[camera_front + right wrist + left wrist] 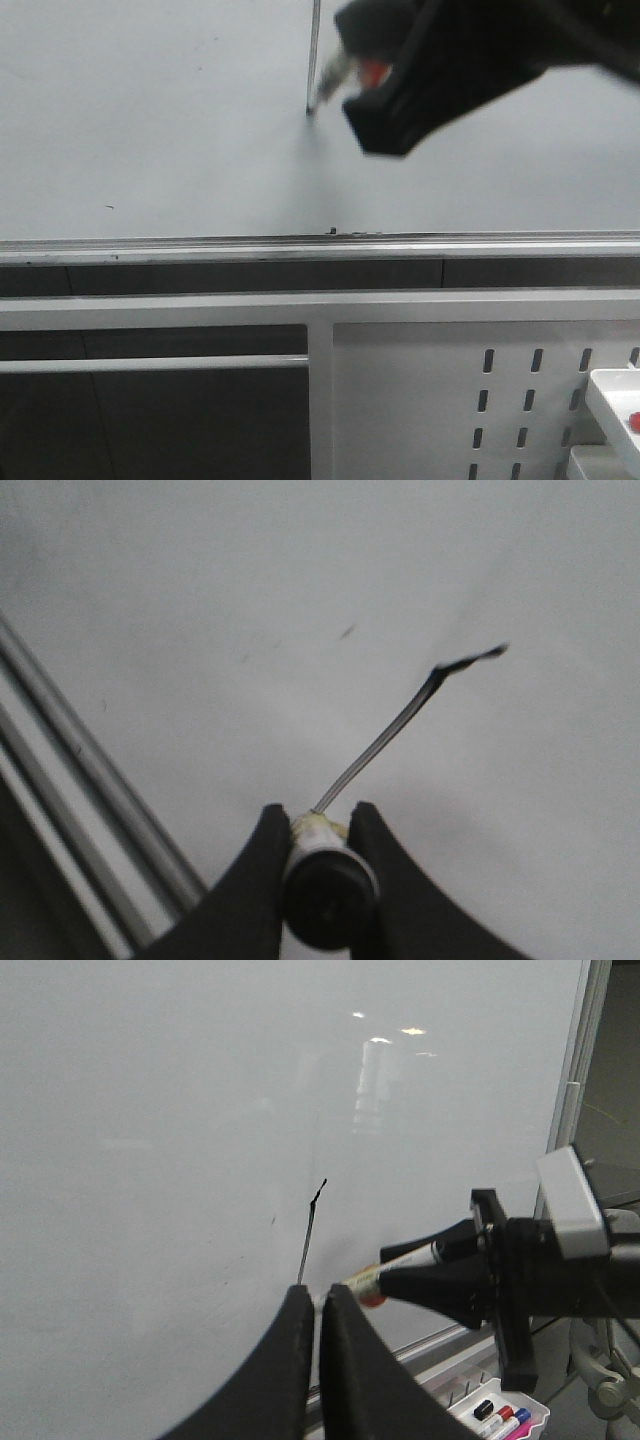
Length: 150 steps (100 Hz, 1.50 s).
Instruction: Write number 1 on whiteboard
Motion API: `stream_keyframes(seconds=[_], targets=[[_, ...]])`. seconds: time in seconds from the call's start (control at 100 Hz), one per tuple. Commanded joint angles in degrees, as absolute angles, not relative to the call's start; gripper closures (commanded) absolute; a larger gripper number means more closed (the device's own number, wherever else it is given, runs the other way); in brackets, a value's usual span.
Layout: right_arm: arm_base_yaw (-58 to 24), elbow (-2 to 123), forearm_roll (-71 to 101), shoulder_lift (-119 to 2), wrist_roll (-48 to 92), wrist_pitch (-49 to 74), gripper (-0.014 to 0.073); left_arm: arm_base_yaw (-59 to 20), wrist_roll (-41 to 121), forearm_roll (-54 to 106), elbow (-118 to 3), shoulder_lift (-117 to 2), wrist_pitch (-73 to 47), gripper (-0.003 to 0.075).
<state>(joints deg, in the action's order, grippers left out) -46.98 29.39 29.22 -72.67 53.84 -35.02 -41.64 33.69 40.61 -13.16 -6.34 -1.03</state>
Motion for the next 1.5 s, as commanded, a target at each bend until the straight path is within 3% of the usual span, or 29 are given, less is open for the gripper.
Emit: stream_keyframes(seconds=[0.0, 0.51, 0.6, 0.73, 0.91, 1.0, 1.18, 1.49], targets=[[-45.9, 31.0, 33.9, -74.5, 54.8, -40.0, 0.0645, -41.5, 33.5, 40.6, -14.7, -6.9, 1.7, 0.0740], [-48.5, 31.1, 33.9, -72.9, 54.8, -40.8, 0.0671, -41.5, 33.5, 41.9, -14.7, -6.9, -2.5, 0.0740], [-52.6, 31.7, 33.9, -66.7, 54.8, -32.4, 0.0671, -41.5, 33.5, 42.5, -14.7, -6.9, -2.5, 0.0740], [-58.3, 35.0, 33.9, -56.5, 54.8, -10.4, 0.0671, -41.5, 33.7, 41.6, -15.1, -7.3, -4.8, 0.0730], [-58.4, 42.6, 34.2, -51.0, 54.8, 13.1, 0.0671, -41.5, 33.9, 32.9, -22.6, -13.8, -22.6, 0.0542], [-58.4, 45.9, 34.2, -50.7, 54.8, 16.5, 0.0671, -41.5, 34.3, 30.2, -28.3, -19.9, -30.1, 0.0476], [-58.6, 50.8, 33.8, -52.1, 54.9, 18.7, 0.0671, -41.5, 42.2, 30.1, -38.4, -30.4, -38.8, 0.0476], [-60.8, 54.9, 33.0, -53.7, 58.5, 20.8, 0.0671, -41.5, 56.9, 43.1, -44.2, -40.4, -39.4, 0.0477]])
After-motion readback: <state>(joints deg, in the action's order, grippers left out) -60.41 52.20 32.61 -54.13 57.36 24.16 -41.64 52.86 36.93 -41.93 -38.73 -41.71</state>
